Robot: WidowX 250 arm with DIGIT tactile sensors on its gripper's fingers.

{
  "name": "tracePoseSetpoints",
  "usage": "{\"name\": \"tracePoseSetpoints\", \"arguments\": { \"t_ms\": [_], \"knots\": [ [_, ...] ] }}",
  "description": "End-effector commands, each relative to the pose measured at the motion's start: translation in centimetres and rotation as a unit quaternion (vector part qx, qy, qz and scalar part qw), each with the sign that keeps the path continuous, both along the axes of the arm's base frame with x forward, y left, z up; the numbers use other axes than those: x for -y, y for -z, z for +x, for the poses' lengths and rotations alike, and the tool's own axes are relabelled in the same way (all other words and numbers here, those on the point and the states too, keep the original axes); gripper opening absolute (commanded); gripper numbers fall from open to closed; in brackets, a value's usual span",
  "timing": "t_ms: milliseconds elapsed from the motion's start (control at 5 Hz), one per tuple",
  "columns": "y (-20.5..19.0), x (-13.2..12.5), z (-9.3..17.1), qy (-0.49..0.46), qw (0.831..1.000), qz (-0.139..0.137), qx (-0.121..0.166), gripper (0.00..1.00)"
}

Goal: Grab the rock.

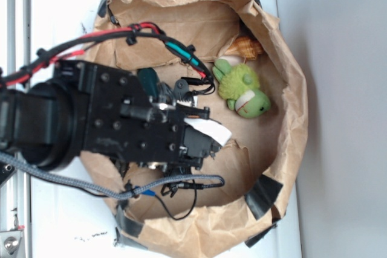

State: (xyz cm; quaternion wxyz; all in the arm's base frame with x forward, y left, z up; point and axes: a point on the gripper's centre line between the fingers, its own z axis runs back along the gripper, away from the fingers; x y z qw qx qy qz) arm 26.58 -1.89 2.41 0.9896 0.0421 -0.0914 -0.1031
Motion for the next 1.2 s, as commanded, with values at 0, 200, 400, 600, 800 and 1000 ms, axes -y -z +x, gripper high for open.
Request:
{"name": "tracePoseSetpoints", "arguments": {
  "t_ms": [0, 200, 400, 600, 800, 1000],
  "knots": [
    [-3.4, 0.9, 0.3, -0.010, 0.996, -0.072, 0.045, 0.00],
    [-8.4, -0.3, 0.2, -0.008, 0.992, -0.103, 0.068, 0.00],
    [-13.3, -0.8, -0.3, -0.015, 0.988, -0.134, 0.080, 0.00],
    [-15.7, -1.1, -0.9, -0.018, 0.985, -0.143, 0.097, 0.00],
    [-17.0, -1.8, -0.8, -0.022, 0.982, -0.154, 0.106, 0.00],
    [-17.0, -2.2, -0.4, -0.023, 0.983, -0.147, 0.104, 0.00]
  ]
}}
